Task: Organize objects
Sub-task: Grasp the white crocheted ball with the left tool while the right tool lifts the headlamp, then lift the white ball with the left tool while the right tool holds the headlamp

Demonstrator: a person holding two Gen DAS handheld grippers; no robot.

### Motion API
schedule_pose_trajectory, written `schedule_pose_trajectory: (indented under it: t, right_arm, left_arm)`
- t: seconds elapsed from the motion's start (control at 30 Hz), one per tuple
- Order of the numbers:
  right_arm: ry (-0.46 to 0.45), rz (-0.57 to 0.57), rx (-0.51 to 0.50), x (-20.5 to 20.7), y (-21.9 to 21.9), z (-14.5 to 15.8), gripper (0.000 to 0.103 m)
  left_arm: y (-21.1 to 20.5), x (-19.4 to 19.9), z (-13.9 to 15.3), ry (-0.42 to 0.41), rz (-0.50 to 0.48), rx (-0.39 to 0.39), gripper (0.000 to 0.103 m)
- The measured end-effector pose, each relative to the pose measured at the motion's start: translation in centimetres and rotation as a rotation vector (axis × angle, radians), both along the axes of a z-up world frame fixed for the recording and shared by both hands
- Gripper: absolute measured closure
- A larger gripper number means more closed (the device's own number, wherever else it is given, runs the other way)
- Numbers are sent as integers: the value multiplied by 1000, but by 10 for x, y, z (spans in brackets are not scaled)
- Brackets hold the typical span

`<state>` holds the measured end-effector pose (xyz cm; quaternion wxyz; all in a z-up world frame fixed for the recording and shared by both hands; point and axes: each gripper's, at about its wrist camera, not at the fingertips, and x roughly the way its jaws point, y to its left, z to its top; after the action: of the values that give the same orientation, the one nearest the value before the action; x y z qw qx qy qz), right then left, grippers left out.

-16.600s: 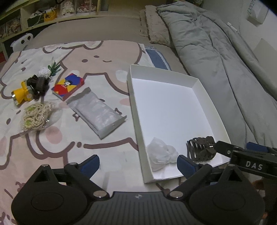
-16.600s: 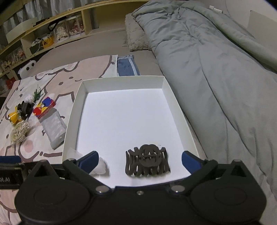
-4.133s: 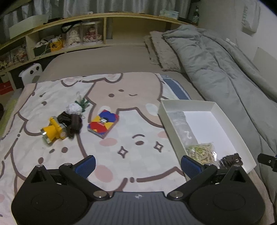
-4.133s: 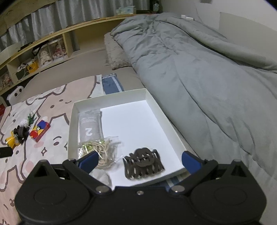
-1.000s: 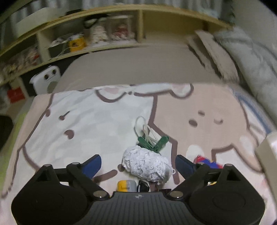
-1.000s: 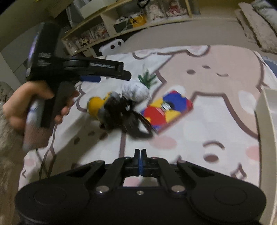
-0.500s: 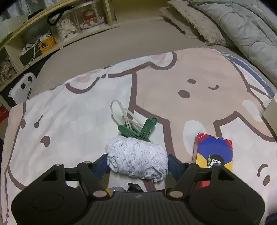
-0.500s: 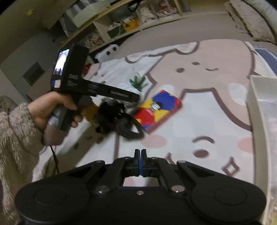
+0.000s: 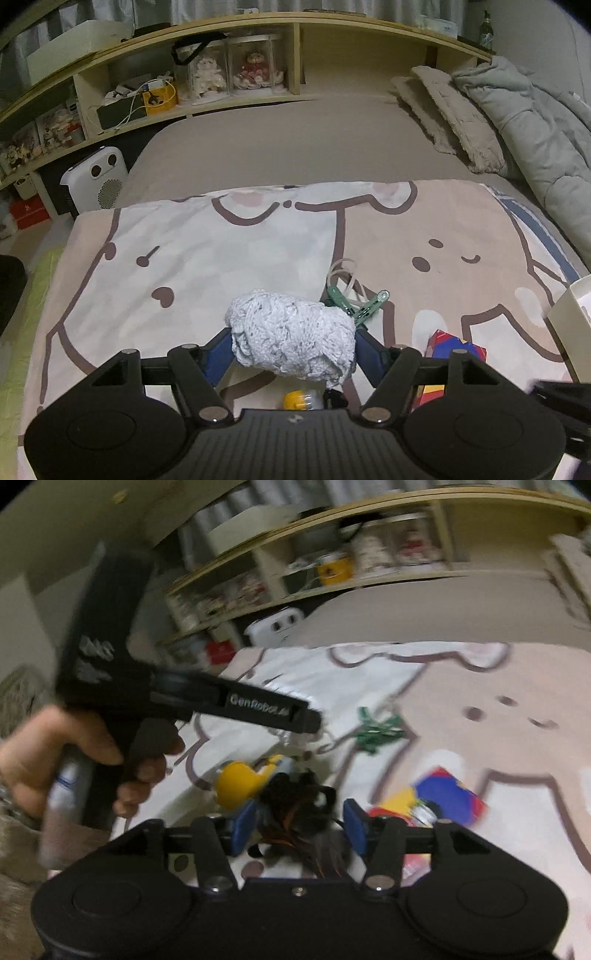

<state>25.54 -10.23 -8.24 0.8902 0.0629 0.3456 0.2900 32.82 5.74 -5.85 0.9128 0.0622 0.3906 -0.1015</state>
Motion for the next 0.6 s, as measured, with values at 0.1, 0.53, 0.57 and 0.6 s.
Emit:
schedule_pose_trajectory:
  t: [0.1, 0.53, 0.57, 0.6]
  right_arm:
    - [-22, 101, -92, 12, 23, -12, 26]
    - [55, 152, -194, -5, 34, -31, 99]
    - [58, 148, -188, -11, 32, -28, 99]
    - [63, 143, -189, -19, 29, -25, 99]
  left_arm:
    - [6, -1, 1, 1, 5, -12, 33]
    - [19, -26, 15, -9, 70, -75, 34]
    - [21, -32, 18, -14, 81, -82, 35]
    - [22, -39, 22, -17, 94, -90, 35]
